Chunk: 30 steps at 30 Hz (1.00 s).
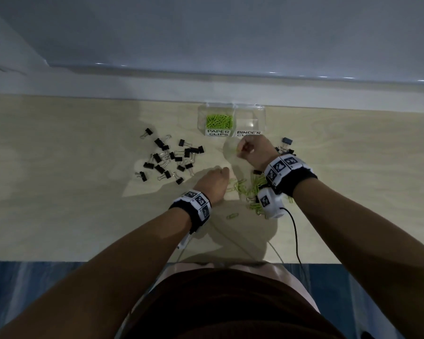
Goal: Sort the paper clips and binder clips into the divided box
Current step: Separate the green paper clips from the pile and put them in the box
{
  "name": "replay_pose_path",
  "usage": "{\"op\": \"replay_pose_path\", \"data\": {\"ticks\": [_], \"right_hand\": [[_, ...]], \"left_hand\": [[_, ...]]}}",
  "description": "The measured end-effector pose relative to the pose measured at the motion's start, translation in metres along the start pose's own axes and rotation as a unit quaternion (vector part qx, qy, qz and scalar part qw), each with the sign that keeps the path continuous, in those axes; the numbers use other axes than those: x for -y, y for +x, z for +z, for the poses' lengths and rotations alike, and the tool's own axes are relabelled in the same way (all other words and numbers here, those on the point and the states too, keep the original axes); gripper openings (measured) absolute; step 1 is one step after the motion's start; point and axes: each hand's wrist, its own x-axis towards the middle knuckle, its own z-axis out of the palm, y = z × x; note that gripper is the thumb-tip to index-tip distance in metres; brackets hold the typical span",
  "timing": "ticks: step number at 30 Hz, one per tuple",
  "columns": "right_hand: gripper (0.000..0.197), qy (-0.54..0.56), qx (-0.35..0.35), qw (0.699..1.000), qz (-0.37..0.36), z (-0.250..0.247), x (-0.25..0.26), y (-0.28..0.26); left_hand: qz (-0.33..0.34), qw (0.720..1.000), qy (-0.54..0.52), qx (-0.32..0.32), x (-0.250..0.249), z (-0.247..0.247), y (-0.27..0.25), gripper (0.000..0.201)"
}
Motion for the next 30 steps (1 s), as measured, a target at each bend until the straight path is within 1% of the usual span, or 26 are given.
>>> {"op": "replay_pose_path", "data": {"ticks": [2, 4, 6, 7, 8, 11, 14, 16, 17, 19, 22, 24, 26, 27, 28, 30], "right_hand": [[0.019, 0.009, -0.023, 0.999, -0.021, -0.007, 0.021, 0.019], [0.019, 0.003, -0.052, 0.998, -0.039, -0.012, 0.039, 0.04], [0.011, -0.024, -0.066, 0.996, -0.047, -0.012, 0.053, 0.059], [0.009, -0.048, -0.064, 0.996, -0.048, -0.012, 0.059, 0.066], [0.009, -0.071, -0.06, 0.994, -0.049, -0.012, 0.062, 0.071], [0.013, -0.11, -0.046, 0.992, -0.05, -0.013, 0.057, 0.075], [0.014, -0.089, -0.081, 0.99, -0.069, -0.019, 0.034, 0.059], [0.015, -0.081, -0.098, 0.988, -0.085, -0.024, 0.014, 0.038], [0.016, -0.083, -0.091, 0.989, -0.082, -0.026, 0.002, 0.025], [0.016, -0.099, -0.058, 0.991, -0.062, -0.027, -0.023, -0.006], [0.014, -0.123, -0.02, 0.99, -0.068, -0.02, -0.058, -0.055], [0.012, -0.123, -0.01, 0.99, -0.064, -0.014, -0.076, -0.086], [0.008, -0.125, -0.002, 0.99, -0.062, -0.005, -0.09, -0.11], [0.007, -0.125, 0.0, 0.99, -0.063, -0.001, -0.096, -0.119], [0.011, -0.125, -0.004, 0.99, -0.069, 0.004, -0.101, -0.126], [0.022, -0.124, -0.015, 0.989, -0.078, 0.012, -0.109, -0.135]], "left_hand": [[0.006, 1.0, 0.016, 0.02, 0.003, -0.003, 0.0, 0.027], [-0.01, 0.999, 0.004, 0.038, 0.006, -0.01, 0.001, 0.025], [-0.044, 0.996, -0.072, 0.037, 0.011, -0.022, 0.001, 0.025], [-0.057, 0.991, -0.119, 0.015, 0.015, -0.028, 0.001, 0.024], [-0.063, 0.986, -0.156, -0.021, 0.017, -0.036, 0.001, 0.021], [-0.06, 0.969, -0.202, -0.132, 0.023, -0.07, 0.012, 0.017], [-0.047, 0.957, -0.198, -0.209, 0.024, -0.108, 0.039, 0.017], [-0.048, 0.957, -0.17, -0.231, 0.023, -0.124, 0.058, 0.017], [-0.053, 0.96, -0.151, -0.228, 0.022, -0.128, 0.067, 0.018], [-0.054, 0.971, -0.111, -0.203, 0.022, -0.129, 0.084, 0.021], [-0.045, 0.982, -0.078, -0.165, 0.025, -0.12, 0.099, 0.023], [-0.036, 0.983, -0.055, -0.17, 0.02, -0.112, 0.099, 0.02], [-0.002, 0.981, -0.032, -0.19, 0.004, -0.101, 0.086, 0.018], [0.028, 0.982, -0.032, -0.186, -0.008, -0.093, 0.074, 0.017], [0.062, 0.984, -0.037, -0.165, -0.02, -0.082, 0.061, 0.016], [0.114, 0.989, -0.04, -0.08, -0.044, -0.056, 0.033, 0.015]]}}
